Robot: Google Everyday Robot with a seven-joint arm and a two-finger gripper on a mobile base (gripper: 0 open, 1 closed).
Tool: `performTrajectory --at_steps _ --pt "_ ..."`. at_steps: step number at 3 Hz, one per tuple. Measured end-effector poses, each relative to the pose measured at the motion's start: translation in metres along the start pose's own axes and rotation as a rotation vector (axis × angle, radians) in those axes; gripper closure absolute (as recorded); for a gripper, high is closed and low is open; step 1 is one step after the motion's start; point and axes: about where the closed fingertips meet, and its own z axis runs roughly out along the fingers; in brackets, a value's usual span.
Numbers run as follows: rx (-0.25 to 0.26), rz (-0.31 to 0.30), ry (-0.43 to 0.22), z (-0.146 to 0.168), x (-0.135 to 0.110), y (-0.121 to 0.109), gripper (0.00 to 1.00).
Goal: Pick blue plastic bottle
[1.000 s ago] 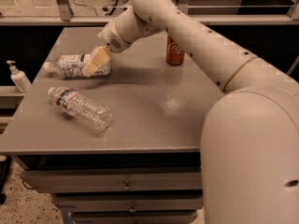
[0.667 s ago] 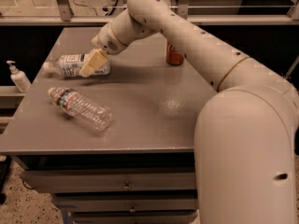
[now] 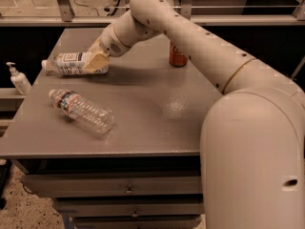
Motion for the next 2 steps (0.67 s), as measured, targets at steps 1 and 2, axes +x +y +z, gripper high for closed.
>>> performTrajectory --at_steps 1,2 --pt "0.017 -0.020 -0.019 -0.012 -0.010 -0.002 0.87" --pt "0.087 -0.029 -0.087 -0.050 -0.027 -0.019 1.00"
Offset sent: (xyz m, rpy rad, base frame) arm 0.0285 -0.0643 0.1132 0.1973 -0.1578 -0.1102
